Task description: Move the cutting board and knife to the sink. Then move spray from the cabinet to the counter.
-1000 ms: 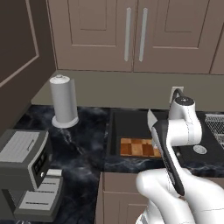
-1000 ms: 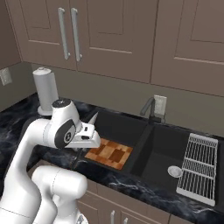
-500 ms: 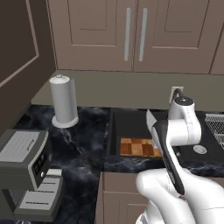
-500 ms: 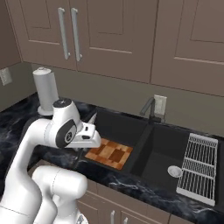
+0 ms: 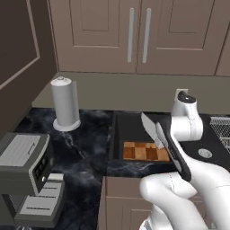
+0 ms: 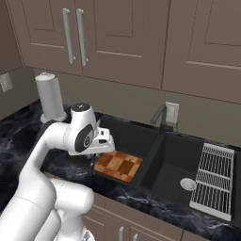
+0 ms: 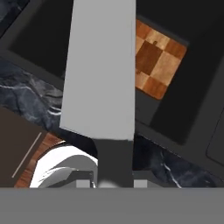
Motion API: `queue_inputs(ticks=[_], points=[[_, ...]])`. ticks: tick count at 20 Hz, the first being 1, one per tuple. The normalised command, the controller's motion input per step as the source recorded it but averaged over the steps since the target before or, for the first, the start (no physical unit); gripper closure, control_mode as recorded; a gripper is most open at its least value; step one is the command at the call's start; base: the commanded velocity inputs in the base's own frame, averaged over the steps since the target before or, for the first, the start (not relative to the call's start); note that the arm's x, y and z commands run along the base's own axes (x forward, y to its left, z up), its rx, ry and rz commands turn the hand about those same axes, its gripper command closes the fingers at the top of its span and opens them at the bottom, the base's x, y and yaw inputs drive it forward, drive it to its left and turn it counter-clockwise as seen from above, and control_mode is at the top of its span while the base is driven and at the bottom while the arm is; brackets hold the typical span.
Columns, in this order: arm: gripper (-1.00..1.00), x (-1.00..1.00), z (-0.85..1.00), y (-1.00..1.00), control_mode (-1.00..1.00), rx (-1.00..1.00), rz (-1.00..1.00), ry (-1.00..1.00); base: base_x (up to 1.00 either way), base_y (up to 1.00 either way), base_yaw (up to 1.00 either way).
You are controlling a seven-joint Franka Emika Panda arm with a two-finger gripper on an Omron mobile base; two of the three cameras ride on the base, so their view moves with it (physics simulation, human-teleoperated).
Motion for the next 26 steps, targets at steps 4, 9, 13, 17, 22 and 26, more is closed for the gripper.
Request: queue_inputs(ticks=[4, 9, 13, 17, 22, 26], points=[[1.0, 0.58, -0.09, -0.02, -1.0, 0.0, 0.08, 0.09, 0.0, 0.0, 0.0], [1.0, 0.57, -0.2, -0.05, -1.0, 0.0, 0.03, 0.08, 0.0, 0.0, 0.0], [1.0, 0.49, -0.25, -0.08, -1.0, 0.0, 0.0, 0.08, 0.0, 0.0, 0.0], [1.0, 0.46, -0.31, -0.09, -1.0, 0.0, 0.0, 0.05, 0.0, 0.0, 0.0], [1.0, 0.38, -0.38, -0.09, -1.0, 0.02, 0.0, 0.01, 0.0, 0.0, 0.0], [1.0, 0.3, -0.4, -0.09, -1.0, 0.02, 0.02, 0.0, 0.0, 0.0, 0.0]])
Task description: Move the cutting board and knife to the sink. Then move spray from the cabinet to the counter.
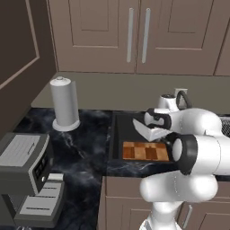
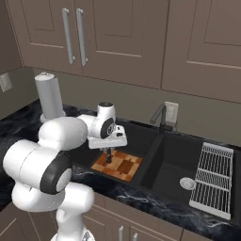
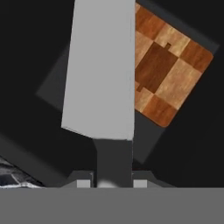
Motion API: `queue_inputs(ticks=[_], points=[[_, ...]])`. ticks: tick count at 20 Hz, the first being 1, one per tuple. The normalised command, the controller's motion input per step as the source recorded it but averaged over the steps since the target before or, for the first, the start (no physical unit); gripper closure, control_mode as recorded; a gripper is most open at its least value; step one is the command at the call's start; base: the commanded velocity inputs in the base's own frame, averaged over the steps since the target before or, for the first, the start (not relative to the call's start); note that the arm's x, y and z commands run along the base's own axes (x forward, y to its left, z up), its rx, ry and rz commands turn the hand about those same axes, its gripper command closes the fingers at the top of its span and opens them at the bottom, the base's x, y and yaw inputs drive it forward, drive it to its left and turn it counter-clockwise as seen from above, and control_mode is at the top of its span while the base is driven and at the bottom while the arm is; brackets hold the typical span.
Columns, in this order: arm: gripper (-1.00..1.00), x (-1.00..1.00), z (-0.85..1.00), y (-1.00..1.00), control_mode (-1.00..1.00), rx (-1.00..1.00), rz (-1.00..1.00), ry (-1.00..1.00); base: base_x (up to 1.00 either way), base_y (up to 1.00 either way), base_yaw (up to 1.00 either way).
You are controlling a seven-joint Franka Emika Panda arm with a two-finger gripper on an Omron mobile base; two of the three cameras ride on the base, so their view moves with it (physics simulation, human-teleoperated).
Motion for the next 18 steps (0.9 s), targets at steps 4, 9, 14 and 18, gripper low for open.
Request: queue_inputs(ticks=[4, 9, 14, 18], points=[[1.0, 0.22, -0.41, -0.02, -1.0, 0.0, 0.07, -0.01, 0.0, 0.0, 0.0], [1.0, 0.22, -0.29, -0.06, -1.0, 0.0, 0.11, -0.02, 0.0, 0.0, 0.0], [1.0, 0.19, -0.27, -0.03, -1.0, 0.0, 0.11, 0.0, 0.0, 0.0, 0.0], [1.0, 0.22, -0.32, -0.02, -1.0, 0.0, 0.08, 0.0, 0.0, 0.0, 0.0]])
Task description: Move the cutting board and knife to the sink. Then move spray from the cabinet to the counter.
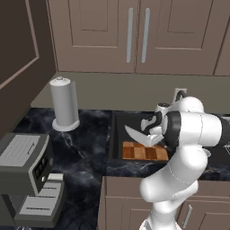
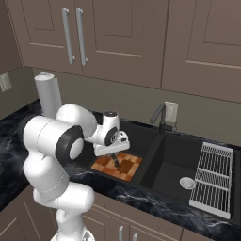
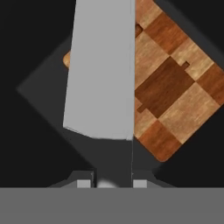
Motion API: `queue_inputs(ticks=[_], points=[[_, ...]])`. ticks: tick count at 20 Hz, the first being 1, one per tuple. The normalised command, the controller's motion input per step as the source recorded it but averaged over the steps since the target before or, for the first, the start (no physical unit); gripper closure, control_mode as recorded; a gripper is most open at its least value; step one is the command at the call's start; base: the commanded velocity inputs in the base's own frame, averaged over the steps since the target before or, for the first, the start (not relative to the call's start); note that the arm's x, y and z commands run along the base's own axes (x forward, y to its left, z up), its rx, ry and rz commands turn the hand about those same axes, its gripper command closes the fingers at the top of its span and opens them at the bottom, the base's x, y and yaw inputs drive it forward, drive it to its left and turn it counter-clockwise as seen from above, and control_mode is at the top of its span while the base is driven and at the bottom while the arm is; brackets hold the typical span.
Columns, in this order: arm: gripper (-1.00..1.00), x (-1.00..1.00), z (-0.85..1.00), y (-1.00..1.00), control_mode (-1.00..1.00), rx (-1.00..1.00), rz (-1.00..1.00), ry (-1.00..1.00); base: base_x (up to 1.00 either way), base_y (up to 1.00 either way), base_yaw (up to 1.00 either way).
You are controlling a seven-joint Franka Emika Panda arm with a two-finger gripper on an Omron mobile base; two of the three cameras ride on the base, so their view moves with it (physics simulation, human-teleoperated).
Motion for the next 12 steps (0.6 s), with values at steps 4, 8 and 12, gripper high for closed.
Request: queue_inputs(ticks=[4, 8, 12], points=[[1.0, 0.17, -0.36, 0.0, -1.0, 0.0, 0.02, 0.0, 0.0, 0.0, 0.0], [1.0, 0.15, -0.39, -0.01, -1.0, 0.0, 0.0, 0.0, 0.0, 0.0, 0.0], [1.0, 0.16, -0.36, -0.08, -1.0, 0.01, 0.0, 0.0, 0.0, 0.0, 0.0]])
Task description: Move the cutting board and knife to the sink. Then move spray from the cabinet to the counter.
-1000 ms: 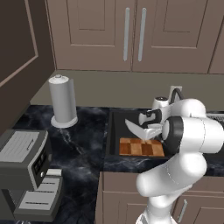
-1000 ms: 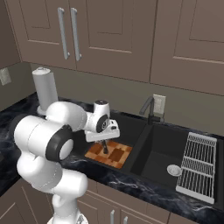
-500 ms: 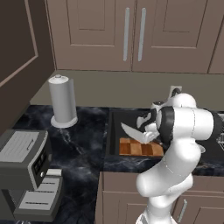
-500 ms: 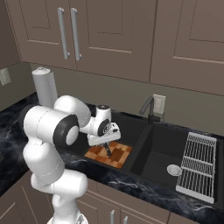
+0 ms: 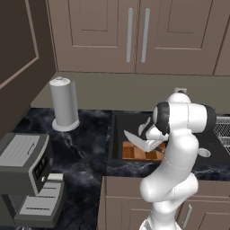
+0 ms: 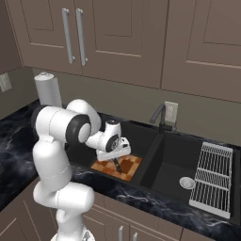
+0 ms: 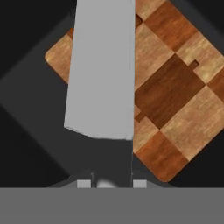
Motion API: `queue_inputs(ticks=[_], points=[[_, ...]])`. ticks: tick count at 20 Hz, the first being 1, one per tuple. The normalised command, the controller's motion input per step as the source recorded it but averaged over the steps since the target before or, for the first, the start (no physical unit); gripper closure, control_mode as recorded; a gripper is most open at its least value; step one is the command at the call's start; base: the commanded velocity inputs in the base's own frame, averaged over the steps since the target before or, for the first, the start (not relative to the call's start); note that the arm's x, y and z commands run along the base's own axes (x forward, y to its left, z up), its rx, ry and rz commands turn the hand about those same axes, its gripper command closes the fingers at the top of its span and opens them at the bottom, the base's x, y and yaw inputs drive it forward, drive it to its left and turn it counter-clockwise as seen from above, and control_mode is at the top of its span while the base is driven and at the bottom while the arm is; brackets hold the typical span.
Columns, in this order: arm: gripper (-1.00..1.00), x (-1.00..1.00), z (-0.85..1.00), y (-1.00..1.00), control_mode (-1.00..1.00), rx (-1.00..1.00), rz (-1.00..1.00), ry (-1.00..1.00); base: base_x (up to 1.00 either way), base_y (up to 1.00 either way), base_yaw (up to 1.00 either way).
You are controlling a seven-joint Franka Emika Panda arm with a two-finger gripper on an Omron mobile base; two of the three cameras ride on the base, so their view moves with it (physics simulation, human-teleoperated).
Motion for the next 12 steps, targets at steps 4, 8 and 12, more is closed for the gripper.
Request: queue_inputs(ticks=[4, 8, 12], points=[[1.0, 0.19, -0.36, -0.09, -1.0, 0.01, 0.0, 0.0, 0.0, 0.0, 0.0], [1.0, 0.19, -0.36, -0.08, -1.0, 0.03, 0.0, 0.0, 0.0, 0.0, 0.0], [1.0, 0.18, -0.34, -0.04, -1.0, 0.03, 0.0, 0.0, 0.0, 0.0, 0.0]])
